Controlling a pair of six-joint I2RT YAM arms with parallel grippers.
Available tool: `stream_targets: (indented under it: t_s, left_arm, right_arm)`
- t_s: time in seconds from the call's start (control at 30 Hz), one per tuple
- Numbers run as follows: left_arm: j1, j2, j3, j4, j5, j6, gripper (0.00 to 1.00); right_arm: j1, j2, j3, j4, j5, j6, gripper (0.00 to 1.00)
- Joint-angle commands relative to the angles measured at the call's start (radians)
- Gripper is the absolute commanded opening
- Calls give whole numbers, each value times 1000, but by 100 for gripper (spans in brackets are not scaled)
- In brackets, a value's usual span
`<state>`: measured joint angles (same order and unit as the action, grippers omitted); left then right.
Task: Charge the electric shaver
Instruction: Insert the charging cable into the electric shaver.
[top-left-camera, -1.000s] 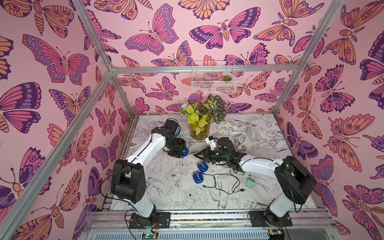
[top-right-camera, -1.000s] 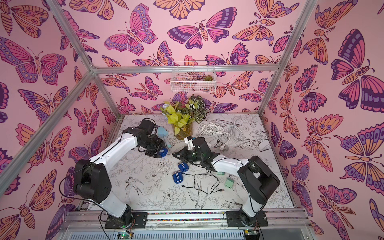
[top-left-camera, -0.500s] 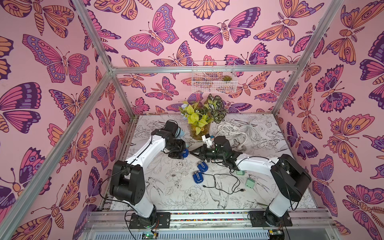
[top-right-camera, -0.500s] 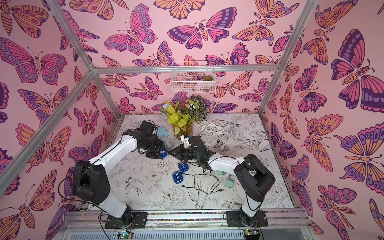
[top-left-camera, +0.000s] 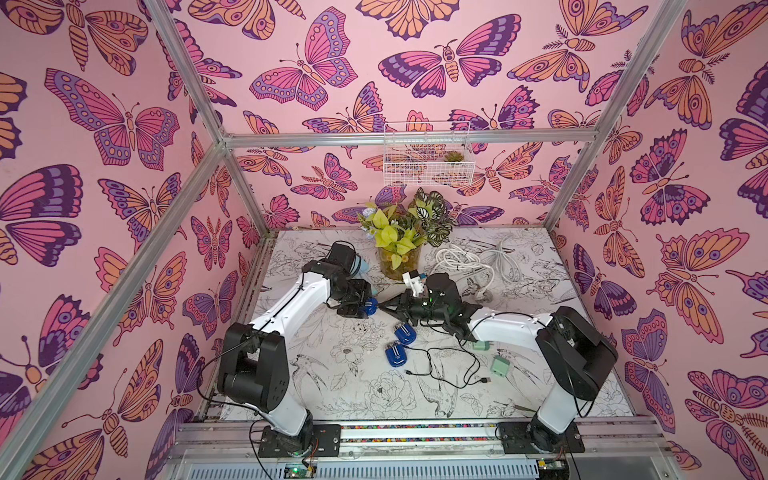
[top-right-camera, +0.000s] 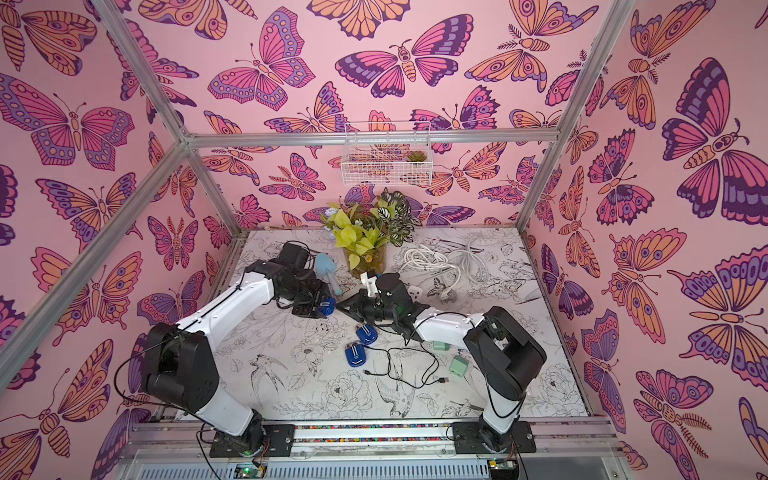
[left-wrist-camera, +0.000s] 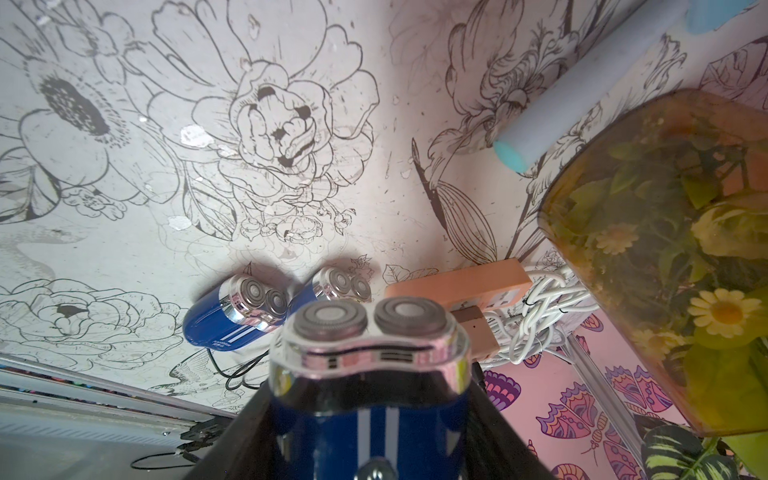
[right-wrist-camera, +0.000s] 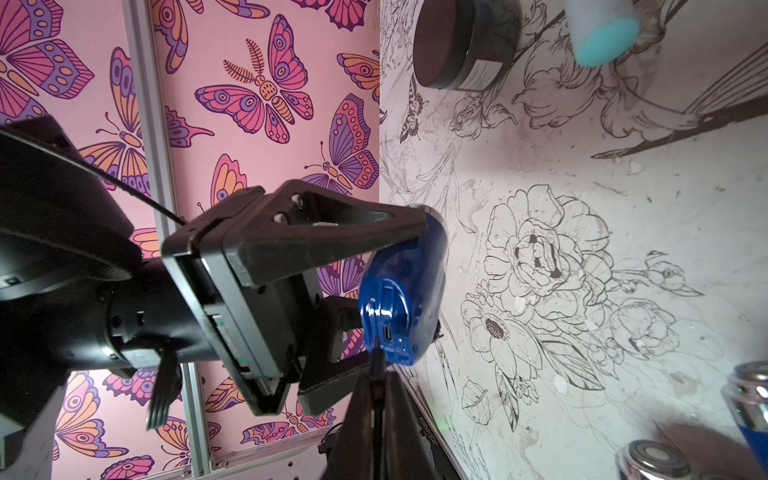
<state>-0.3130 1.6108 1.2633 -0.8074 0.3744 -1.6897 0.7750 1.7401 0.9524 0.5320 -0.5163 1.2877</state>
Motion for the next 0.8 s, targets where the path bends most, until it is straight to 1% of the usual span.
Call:
stream_targets:
  t_s: [0.0,0.47,0.77]
  left_arm:
    - [-6,-27,-13,6,4,-15,0]
    - [-18,-33,-25,12,12,-31,0]
    - [-45,-56,-36,36,-14,-134,0]
  right_arm:
    - [9,21,9,18,6,14,0]
    - [6,41,18,6,14,16,0]
    - [9,12,29,-73,61,-39,0]
